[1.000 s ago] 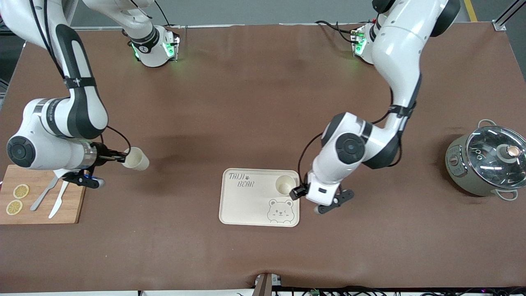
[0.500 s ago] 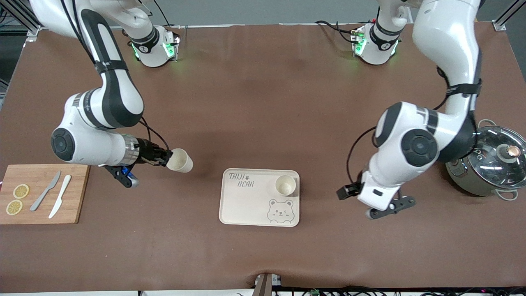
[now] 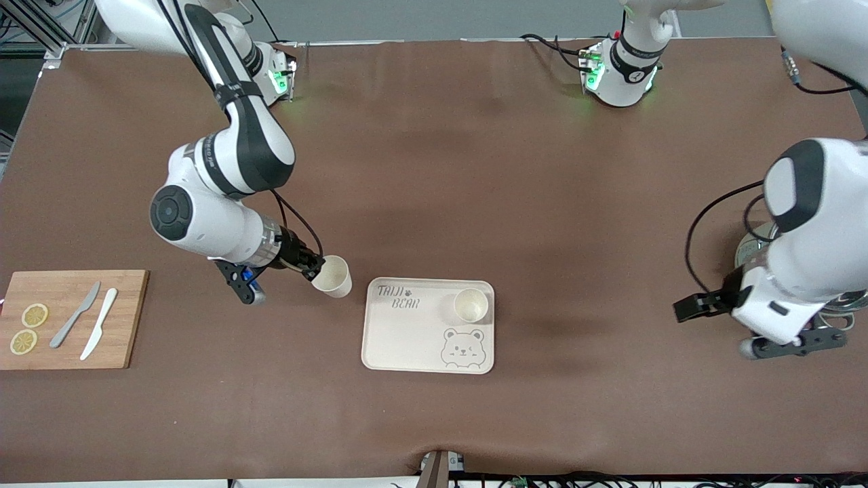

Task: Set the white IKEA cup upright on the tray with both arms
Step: 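Withdraw the left gripper while the right gripper carries its cup toward the tray, then lower the cup upright onto the tray beside the other cup, open the right gripper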

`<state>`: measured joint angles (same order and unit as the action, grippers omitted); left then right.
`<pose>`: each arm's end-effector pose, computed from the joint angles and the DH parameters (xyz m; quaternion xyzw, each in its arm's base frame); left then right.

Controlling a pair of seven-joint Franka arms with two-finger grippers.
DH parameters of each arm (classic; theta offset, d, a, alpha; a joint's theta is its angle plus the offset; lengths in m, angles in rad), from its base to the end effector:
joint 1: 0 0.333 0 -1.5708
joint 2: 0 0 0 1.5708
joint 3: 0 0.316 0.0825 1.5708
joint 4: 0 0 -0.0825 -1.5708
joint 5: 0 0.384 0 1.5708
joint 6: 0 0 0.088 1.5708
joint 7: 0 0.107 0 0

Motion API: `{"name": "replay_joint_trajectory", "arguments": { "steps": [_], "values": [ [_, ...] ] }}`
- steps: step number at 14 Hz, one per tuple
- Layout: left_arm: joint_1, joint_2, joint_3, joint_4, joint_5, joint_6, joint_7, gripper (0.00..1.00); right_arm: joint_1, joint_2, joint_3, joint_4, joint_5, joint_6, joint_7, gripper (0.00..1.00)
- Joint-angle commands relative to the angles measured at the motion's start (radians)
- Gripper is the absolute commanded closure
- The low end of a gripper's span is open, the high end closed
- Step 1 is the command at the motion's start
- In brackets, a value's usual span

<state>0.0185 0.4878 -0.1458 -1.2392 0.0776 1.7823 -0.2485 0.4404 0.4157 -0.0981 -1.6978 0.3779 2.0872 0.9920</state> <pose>0.7039 -0.0602 0.4958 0.9976 0.0629 0.0303 0.0013 0.6146 0.2452 0.3553 -0.9050 0.4007 0.0967 0.1054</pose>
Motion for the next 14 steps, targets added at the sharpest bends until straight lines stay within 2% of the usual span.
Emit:
{"name": "replay_joint_trajectory", "arguments": {
  "steps": [1,3,5,11,14],
  "values": [
    [0.033,-0.077,-0.006,-0.033,0.019,-0.072,0.029,0.0,0.032,0.102,-0.009,0.045,-0.019,0.095,0.031,1.0],
    [0.055,-0.109,-0.005,-0.033,0.027,-0.09,0.05,0.0,0.029,0.187,-0.009,0.178,-0.014,0.087,0.051,1.0],
    [0.078,-0.138,-0.006,-0.031,0.034,-0.122,0.093,0.0,0.047,0.199,-0.009,0.26,-0.027,0.079,0.109,1.0],
    [0.081,-0.198,0.009,-0.033,0.042,-0.234,0.1,0.0,0.09,0.333,-0.008,0.346,-0.017,0.056,0.223,1.0],
    [0.093,-0.238,0.008,-0.039,0.041,-0.28,0.103,0.0,0.121,0.373,-0.008,0.351,-0.017,0.073,0.243,1.0]
  ]
}}
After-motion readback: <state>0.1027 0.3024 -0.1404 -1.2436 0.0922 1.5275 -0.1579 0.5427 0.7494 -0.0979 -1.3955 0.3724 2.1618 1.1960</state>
